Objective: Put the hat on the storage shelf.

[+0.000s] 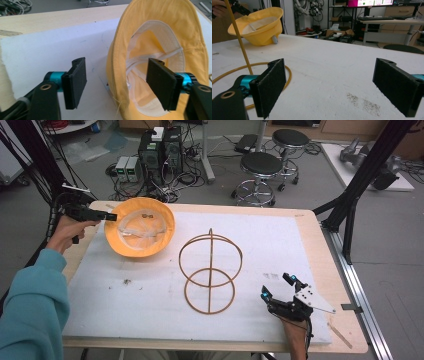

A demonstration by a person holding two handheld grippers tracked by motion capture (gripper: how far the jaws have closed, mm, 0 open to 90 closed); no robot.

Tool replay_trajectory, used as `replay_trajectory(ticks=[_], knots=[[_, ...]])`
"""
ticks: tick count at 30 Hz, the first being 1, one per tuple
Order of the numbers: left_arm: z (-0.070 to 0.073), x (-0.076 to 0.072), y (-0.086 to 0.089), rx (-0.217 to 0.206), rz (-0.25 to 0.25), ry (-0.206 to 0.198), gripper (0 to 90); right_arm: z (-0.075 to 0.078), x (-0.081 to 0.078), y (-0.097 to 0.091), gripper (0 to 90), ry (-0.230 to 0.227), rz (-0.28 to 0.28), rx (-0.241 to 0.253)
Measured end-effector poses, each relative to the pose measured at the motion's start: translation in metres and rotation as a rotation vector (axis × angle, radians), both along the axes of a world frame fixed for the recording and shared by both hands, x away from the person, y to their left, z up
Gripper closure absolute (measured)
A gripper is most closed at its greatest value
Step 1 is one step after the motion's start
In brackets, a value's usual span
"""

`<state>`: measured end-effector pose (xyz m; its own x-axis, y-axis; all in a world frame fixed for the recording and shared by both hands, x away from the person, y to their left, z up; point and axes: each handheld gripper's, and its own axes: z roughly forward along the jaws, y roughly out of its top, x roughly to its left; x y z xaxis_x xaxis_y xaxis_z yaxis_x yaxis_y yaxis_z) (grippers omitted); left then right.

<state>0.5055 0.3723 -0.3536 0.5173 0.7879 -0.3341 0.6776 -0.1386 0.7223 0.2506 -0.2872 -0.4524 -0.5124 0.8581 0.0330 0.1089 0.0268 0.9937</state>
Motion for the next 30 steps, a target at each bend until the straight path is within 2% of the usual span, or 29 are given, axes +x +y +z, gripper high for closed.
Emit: replay_trajectory(ticks=[5, 6, 8, 11, 13, 16, 19, 24, 30], knots=[[-0.002, 0.001, -0.002, -0.008, -0.02, 0.021, 43.5, 0.0, 0.0, 0.0, 10.4, 0.0, -0.001, -0.003], [-0.003, 0.001, -0.004, 0.007, -0.028, 0.023, 47.2, 0.0, 0.0, 0.0, 10.4, 0.0, -0.001, -0.002], [-0.003, 0.001, -0.004, 0.008, -0.033, 0.025, 53.2, 0.0, 0.0, 0.0, 10.4, 0.0, 0.0, -0.002], [-0.003, 0.0, -0.006, 0.012, -0.047, 0.015, 66.8, 0.0, 0.0, 0.0, 10.4, 0.001, -0.001, -0.002], [-0.002, -0.001, -0.007, 0.029, -0.061, 0.0, 75.1, 0.0, 0.0, 0.0, 10.4, 0.0, 0.0, -0.003], [-0.001, -0.002, -0.008, 0.034, -0.065, -0.007, 83.6, 0.0, 0.0, 0.0, 10.4, 0.001, -0.001, -0.003], [0.001, -0.003, -0.01, 0.04, -0.076, -0.014, 85.5, 0.0, 0.0, 0.0, 10.4, -0.001, -0.001, -0.002], [0.003, -0.005, -0.013, 0.047, -0.068, -0.036, 86.3, 0.0, 0.0, 0.0, 10.4, -0.002, -0.001, -0.002], [0.01, -0.008, -0.015, 0.034, -0.052, -0.089, 86.5, 0.0, 0.0, 0.0, 10.4, -0.008, -0.003, -0.005]])
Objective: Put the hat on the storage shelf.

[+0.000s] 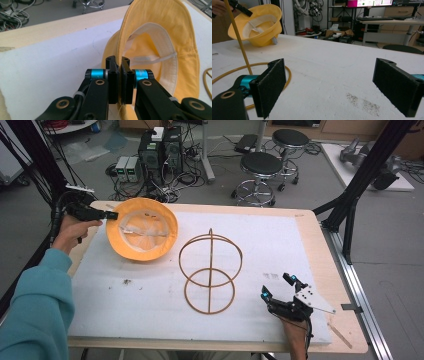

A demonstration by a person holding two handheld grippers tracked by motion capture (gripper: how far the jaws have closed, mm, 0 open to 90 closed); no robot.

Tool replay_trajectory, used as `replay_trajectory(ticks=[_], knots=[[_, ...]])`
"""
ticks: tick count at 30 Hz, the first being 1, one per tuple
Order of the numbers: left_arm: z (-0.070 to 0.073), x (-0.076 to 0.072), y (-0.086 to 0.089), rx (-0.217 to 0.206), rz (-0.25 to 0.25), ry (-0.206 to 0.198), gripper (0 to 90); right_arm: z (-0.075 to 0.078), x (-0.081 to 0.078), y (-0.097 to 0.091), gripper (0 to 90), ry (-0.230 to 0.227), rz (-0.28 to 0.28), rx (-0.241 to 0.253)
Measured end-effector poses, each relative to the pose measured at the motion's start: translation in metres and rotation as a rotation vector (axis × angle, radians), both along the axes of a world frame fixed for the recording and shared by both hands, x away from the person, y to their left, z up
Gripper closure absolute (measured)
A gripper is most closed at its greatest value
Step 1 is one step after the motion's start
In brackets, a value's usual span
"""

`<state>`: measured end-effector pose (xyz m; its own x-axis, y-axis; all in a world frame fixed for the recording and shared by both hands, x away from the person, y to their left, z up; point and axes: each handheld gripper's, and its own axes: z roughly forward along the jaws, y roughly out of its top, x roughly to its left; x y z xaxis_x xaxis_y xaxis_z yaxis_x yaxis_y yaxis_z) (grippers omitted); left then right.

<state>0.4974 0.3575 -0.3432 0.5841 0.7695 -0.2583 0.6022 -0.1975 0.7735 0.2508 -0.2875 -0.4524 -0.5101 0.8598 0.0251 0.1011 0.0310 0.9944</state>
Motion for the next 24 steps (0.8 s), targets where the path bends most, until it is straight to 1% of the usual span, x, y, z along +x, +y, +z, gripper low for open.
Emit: replay_trajectory(ticks=[2, 5, 6, 7, 8, 9, 10, 11, 12, 13, 14, 15, 17, 19, 23, 24], knots=[[0.001, -0.001, 0.001, 0.0, 0.005, -0.006, 86.6, 0.0, 0.0, 0.0, 10.4, 0.005, 0.001, 0.003], [0.006, -0.002, 0.003, 0.011, 0.018, -0.026, 86.6, 0.0, 0.0, 0.0, 10.4, 0.005, 0.002, 0.003], [0.008, -0.003, 0.003, 0.013, 0.021, -0.036, 86.6, 0.0, 0.0, 0.0, 10.4, 0.005, 0.002, 0.003], [0.015, -0.004, 0.004, 0.021, 0.036, -0.064, 86.6, 0.0, 0.0, 0.0, 10.4, 0.0, 0.001, 0.0], [0.015, -0.004, 0.004, 0.021, 0.036, -0.064, 86.7, 0.0, 0.0, 0.0, 10.4, 0.0, 0.001, 0.001], [0.023, -0.004, 0.002, 0.043, 0.046, -0.093, 86.7, 0.0, 0.0, 0.0, 10.4, 0.0, 0.001, 0.001], [0.027, -0.004, 0.002, 0.046, 0.049, -0.104, 86.7, 0.0, 0.0, 0.0, 10.4, 0.0, 0.001, 0.0], [0.027, -0.004, 0.002, 0.046, 0.049, -0.104, 86.7, 0.0, 0.0, 0.0, 10.4, 0.0, 0.001, 0.0], [0.033, -0.004, 0.0, 0.057, 0.058, -0.131, 86.7, 0.0, 0.0, 0.0, 10.4, 0.0, 0.0, 0.0], [0.036, -0.004, -0.001, 0.075, 0.059, -0.139, 86.7, 0.0, 0.0, 0.0, 10.4, 0.0, 0.0, 0.0], [0.036, -0.004, -0.001, 0.075, 0.059, -0.139, 86.7, 0.0, 0.0, 0.0, 10.4, 0.0, 0.0, 0.001], [0.039, -0.004, -0.002, 0.097, 0.069, -0.156, 86.8, 0.0, 0.0, 0.0, 10.4, 0.0, 0.0, 0.0], [0.041, -0.004, -0.001, 0.12, 0.08, -0.176, 86.8, 0.0, 0.0, 0.0, 10.4, -0.003, 0.001, 0.0], [0.041, -0.004, 0.0, 0.127, 0.083, -0.184, 86.8, 0.0, 0.0, 0.0, 10.4, -0.001, 0.001, 0.002], [0.046, -0.005, 0.002, 0.159, 0.093, -0.226, 86.8, 0.0, 0.0, 0.0, 10.4, 0.004, -0.001, 0.005], [0.046, -0.005, 0.002, 0.159, 0.093, -0.226, 86.8, 0.0, 0.0, 0.0, 10.4, 0.004, 0.001, 0.006]])
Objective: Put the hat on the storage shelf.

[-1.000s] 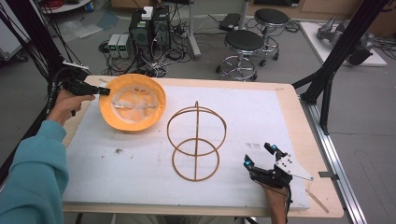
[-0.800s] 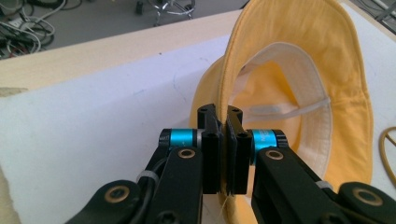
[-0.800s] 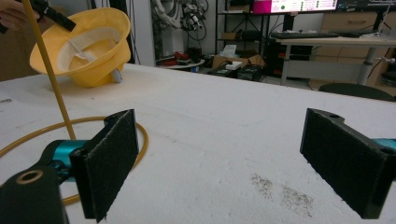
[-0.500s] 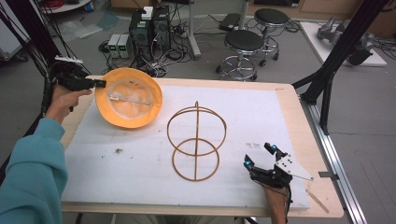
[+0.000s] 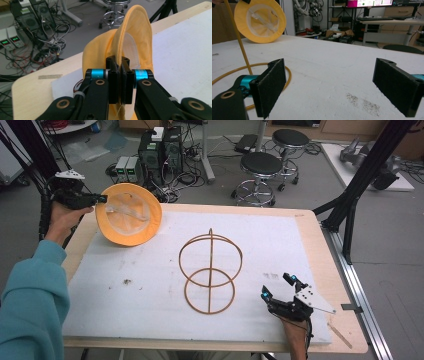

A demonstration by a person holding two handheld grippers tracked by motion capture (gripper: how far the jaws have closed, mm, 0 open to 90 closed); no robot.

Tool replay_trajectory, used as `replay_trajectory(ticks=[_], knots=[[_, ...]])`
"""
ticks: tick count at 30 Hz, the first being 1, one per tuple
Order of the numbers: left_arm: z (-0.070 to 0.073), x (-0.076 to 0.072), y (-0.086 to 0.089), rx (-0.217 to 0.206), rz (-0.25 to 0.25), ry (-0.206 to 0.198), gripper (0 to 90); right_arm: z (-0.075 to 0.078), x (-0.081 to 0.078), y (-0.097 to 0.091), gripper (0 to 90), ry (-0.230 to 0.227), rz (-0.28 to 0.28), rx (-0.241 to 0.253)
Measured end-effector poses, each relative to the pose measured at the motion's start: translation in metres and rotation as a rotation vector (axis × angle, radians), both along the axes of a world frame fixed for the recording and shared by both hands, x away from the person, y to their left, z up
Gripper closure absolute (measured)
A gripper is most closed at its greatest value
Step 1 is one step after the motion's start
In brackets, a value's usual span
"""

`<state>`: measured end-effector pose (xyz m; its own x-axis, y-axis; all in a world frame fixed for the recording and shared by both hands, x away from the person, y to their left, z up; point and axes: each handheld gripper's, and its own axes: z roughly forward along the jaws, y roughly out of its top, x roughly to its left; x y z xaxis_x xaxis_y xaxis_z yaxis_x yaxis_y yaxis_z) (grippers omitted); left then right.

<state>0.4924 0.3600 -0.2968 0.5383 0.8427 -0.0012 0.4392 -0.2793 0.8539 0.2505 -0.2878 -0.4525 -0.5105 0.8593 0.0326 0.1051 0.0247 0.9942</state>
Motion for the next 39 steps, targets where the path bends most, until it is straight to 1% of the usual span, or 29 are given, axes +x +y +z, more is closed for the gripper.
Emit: replay_trajectory(ticks=[4, 5, 7, 10, 12, 13, 16, 17, 18, 19, 21, 22, 23, 25, 27, 28, 29, 31, 32, 33, 34, 35, 36, 37, 38, 39], knots=[[0.002, -0.001, 0.0, 0.018, -0.001, -0.009, 86.8, 0.0, 0.0, 0.0, 10.4, 0.004, -0.002, 0.001], [0.002, -0.001, -0.002, 0.028, -0.016, -0.005, 86.8, 0.0, 0.0, 0.0, 10.4, 0.001, -0.002, 0.0], [0.002, -0.002, -0.003, 0.028, -0.019, -0.005, 86.8, 0.0, 0.0, 0.0, 10.4, -0.003, 0.0, -0.003], [0.004, -0.005, -0.01, 0.022, -0.045, -0.004, 86.8, 0.0, 0.0, 0.0, 10.4, -0.003, 0.0, -0.003], [0.005, -0.005, -0.011, 0.017, -0.049, 0.002, 86.8, 0.0, 0.0, 0.0, 10.4, -0.003, 0.0, -0.004], [0.005, -0.007, -0.014, 0.007, -0.054, 0.009, 86.7, 0.0, 0.0, 0.0, 10.4, 0.0, -0.002, -0.002], [0.004, -0.01, -0.016, -0.004, -0.06, 0.015, 86.7, 0.0, 0.0, 0.0, 10.4, -0.007, 0.0, -0.005], [0.004, -0.012, -0.018, -0.016, -0.063, 0.017, 86.7, 0.0, 0.0, 0.0, 10.4, -0.007, 0.0, -0.005], [0.003, -0.018, -0.023, -0.017, -0.075, 0.014, 86.7, 0.0, 0.0, 0.0, 10.4, -0.009, 0.0, -0.006], [0.003, -0.018, -0.023, -0.017, -0.075, 0.014, 86.7, 0.0, 0.0, 0.0, 10.4, -0.005, -0.002, -0.004], [0.003, -0.023, -0.028, -0.021, -0.087, 0.011, 86.7, 0.0, 0.0, 0.0, 10.4, -0.009, 0.0, -0.005], [0.003, -0.028, -0.034, -0.021, -0.111, 0.009, 86.7, 0.0, 0.0, 0.0, 10.4, -0.006, 0.002, -0.005], [0.004, -0.03, -0.038, -0.024, -0.119, 0.007, 86.7, 0.0, -0.001, 0.0, 10.4, -0.005, 0.001, -0.003], [0.004, -0.035, -0.044, -0.038, -0.138, 0.01, 86.7, 0.0, -0.001, 0.0, 10.4, -0.005, 0.001, -0.003], [0.004, -0.036, -0.047, -0.038, -0.148, 0.012, 86.6, 0.0, 0.0, 0.0, 10.4, -0.006, 0.004, -0.004], [0.003, -0.04, -0.053, -0.057, -0.163, 0.021, 86.6, 0.0, 0.0, 0.0, 10.4, -0.007, 0.003, -0.005], [0.003, -0.04, -0.053, -0.057, -0.163, 0.021, 86.6, 0.0, -0.001, 0.0, 10.4, -0.004, 0.002, -0.003], [0.001, -0.046, -0.06, -0.066, -0.178, 0.025, 86.5, 0.0, 0.0, 0.0, 10.4, -0.007, 0.003, -0.005], [0.0, -0.049, -0.064, -0.068, -0.192, 0.028, 86.5, 0.0, 0.0, 0.0, 10.4, -0.007, 0.003, -0.005], [-0.002, -0.056, -0.073, -0.071, -0.209, 0.032, 86.4, 0.0, 0.0, 0.0, 10.4, -0.009, 0.004, -0.005], [-0.002, -0.056, -0.073, -0.071, -0.209, 0.032, 86.4, 0.0, 0.0, 0.0, 10.4, -0.009, 0.004, -0.007], [-0.003, -0.062, -0.08, -0.073, -0.229, 0.034, 86.4, 0.0, 0.0, 0.0, 10.4, -0.007, 0.004, -0.006], [-0.003, -0.062, -0.08, -0.073, -0.229, 0.034, 86.3, 0.0, 0.0, 0.0, 10.4, -0.007, 0.004, -0.006], [-0.005, -0.065, -0.084, -0.072, -0.232, 0.034, 86.3, 0.0, 0.0, 0.0, 10.4, -0.007, 0.004, -0.006], [-0.007, -0.07, -0.09, -0.069, -0.246, 0.04, 86.3, 0.0, 0.0, 0.0, 10.4, -0.01, 0.005, -0.008], [-0.007, -0.07, -0.09, -0.069, -0.246, 0.04, 86.3, 0.0, 0.0, 0.0, 10.4, -0.01, 0.005, -0.007]])
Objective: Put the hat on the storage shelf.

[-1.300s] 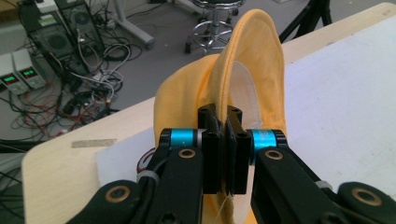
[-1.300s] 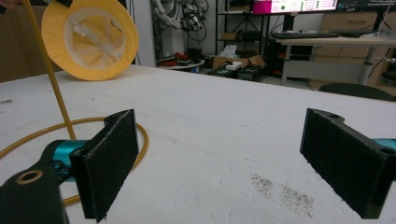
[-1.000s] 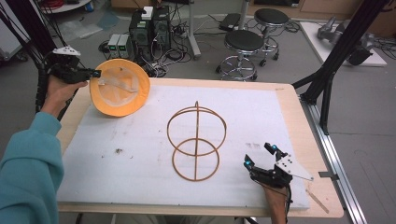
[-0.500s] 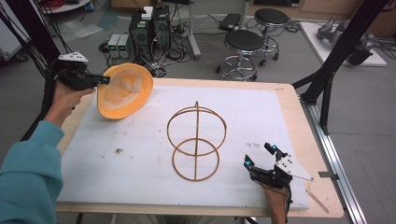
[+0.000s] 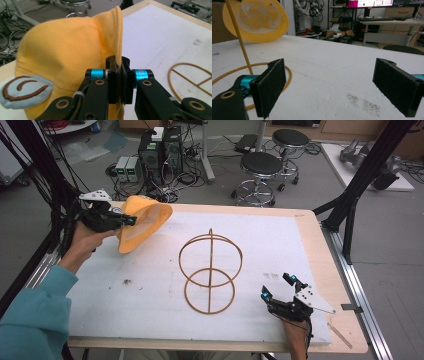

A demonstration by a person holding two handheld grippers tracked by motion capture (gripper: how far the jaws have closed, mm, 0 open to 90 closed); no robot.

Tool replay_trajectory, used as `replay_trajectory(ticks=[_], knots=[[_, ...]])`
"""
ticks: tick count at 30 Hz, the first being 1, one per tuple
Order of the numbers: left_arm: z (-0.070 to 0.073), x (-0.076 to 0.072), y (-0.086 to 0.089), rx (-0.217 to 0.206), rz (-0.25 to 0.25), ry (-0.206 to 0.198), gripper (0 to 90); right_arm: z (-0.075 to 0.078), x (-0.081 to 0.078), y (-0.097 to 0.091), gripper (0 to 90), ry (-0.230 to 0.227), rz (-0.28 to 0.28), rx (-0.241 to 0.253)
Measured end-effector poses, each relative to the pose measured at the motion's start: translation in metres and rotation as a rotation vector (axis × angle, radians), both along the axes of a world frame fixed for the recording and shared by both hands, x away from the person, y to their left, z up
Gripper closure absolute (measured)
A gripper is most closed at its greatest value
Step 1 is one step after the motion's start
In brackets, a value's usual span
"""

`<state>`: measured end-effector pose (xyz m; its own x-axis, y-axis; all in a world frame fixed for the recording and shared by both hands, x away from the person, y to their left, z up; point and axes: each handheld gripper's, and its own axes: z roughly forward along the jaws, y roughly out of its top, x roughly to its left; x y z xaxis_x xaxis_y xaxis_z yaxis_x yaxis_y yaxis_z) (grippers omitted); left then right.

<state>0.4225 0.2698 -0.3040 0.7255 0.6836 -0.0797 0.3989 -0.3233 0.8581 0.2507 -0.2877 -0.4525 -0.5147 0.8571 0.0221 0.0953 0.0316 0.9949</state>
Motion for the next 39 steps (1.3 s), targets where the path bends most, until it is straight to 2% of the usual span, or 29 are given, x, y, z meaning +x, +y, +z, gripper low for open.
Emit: replay_trajectory(ticks=[7, 9, 11, 12, 13, 18, 20, 29, 32, 33, 35, 36, 37, 39], knots=[[-0.006, -0.01, -0.013, -0.024, -0.042, 0.027, 85.4, 0.0, 0.0, 0.0, 10.4, 0.005, 0.0, 0.003], [-0.006, -0.012, -0.018, -0.053, -0.065, 0.058, 75.6, 0.0, -0.001, 0.0, 10.4, 0.005, 0.0, 0.003], [-0.006, -0.013, -0.019, -0.06, -0.069, 0.061, 61.5, 0.0, -0.001, 0.0, 10.4, 0.005, 0.0, 0.003], [-0.005, -0.014, -0.021, -0.063, -0.066, 0.06, 61.5, 0.0, -0.001, 0.0, 10.4, 0.005, 0.0, 0.003], [-0.004, -0.015, -0.024, -0.066, -0.063, 0.07, 48.4, 0.0, -0.001, 0.0, 10.4, 0.006, -0.002, 0.005], [-0.004, -0.017, -0.026, -0.072, -0.068, 0.085, 27.6, 0.0, -0.001, 0.0, 10.4, 0.004, 0.0, 0.006], [-0.003, -0.017, -0.026, -0.083, -0.074, 0.089, 26.8, 0.0, -0.001, 0.0, 10.4, 0.004, 0.0, 0.006], [-0.003, -0.019, -0.025, -0.069, -0.08, 0.084, 25.3, 0.0, -0.001, 0.0, 10.4, 0.004, 0.0, 0.006], [-0.002, -0.023, -0.027, -0.047, -0.076, 0.082, 24.1, 0.0, -0.001, 0.0, 10.4, 0.004, 0.0, 0.006], [-0.003, -0.027, -0.028, -0.055, -0.074, 0.072, 24.1, 0.0, -0.001, 0.0, 10.4, 0.004, 0.001, 0.007], [-0.004, -0.028, -0.027, -0.062, -0.069, 0.077, 24.1, 0.0, -0.001, 0.0, 10.4, 0.003, 0.0, 0.005], [-0.007, -0.03, -0.027, -0.058, -0.068, 0.078, 24.2, 0.0, -0.001, 0.0, 10.4, 0.0, 0.0, 0.003], [-0.012, -0.033, -0.026, -0.036, -0.053, 0.073, 24.2, 0.0, -0.001, 0.0, 10.4, -0.001, 0.0, 0.002], [-0.015, -0.034, -0.025, -0.033, -0.047, 0.076, 24.2, 0.0, -0.001, 0.0, 10.4, -0.003, 0.0, 0.001]])
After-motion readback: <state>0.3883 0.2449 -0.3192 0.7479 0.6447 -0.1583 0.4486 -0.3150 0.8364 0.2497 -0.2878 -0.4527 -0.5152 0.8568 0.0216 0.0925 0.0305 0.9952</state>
